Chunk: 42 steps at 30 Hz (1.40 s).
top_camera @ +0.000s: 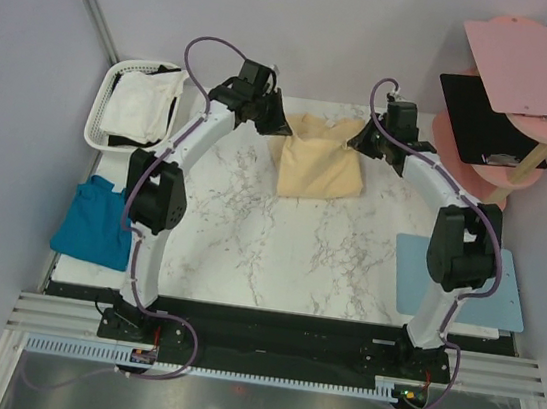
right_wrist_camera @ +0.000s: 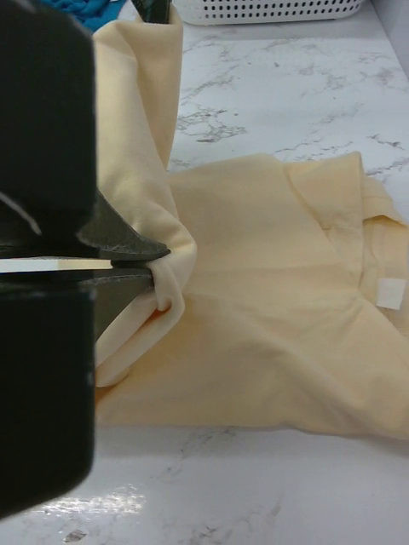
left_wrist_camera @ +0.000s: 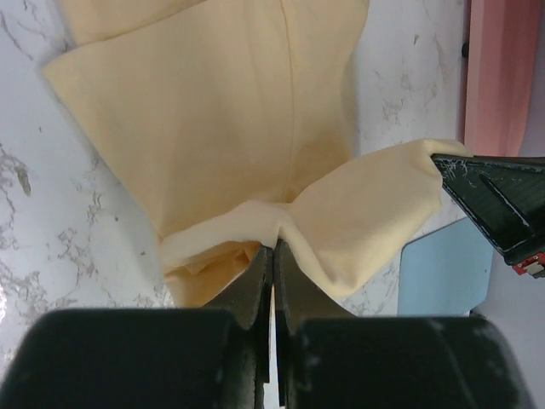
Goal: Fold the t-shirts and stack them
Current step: Fold the tshirt
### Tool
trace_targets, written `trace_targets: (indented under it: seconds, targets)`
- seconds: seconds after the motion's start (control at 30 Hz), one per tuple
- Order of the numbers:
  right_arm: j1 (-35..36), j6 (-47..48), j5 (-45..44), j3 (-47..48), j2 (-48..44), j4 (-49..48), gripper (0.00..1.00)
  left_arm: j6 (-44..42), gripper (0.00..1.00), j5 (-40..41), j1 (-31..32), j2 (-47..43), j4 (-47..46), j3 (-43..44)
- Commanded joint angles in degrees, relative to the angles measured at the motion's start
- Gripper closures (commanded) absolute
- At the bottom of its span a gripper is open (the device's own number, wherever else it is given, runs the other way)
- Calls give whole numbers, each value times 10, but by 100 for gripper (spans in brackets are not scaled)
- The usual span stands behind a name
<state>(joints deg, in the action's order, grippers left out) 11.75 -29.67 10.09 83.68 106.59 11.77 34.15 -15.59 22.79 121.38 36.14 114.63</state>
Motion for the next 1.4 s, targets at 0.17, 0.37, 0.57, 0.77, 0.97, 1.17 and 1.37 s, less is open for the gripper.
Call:
trace_targets:
  seconds: [0.17, 0.37, 0.57, 0.77, 0.97, 1.17, 1.37]
  targets:
    - [-25, 9, -12, 140, 120, -30, 99, -6, 98, -63, -35, 134, 13, 178]
    - [-30, 9, -9, 251, 228, -40, 94, 17, 98, -103, -70, 215, -28, 243]
    - [-34, -9, 16, 345, 322, -113, 13, 53, 49, -151, -94, 240, -102, 238]
    - [-33, 4, -21, 203, 210, -213, 2, 9, 13, -97, -86, 130, -138, 70]
    - [-35, 16, -56, 47, 70, -207, 2, 0, 13, -70, -50, 34, -173, -110]
    - [-35, 10, -57, -89, -32, -204, 2, 21, 16, -50, 0, 18, -225, -217]
    - [-34, 5, -48, -162, -99, -192, 2, 48, 36, -38, 31, 46, -233, -243]
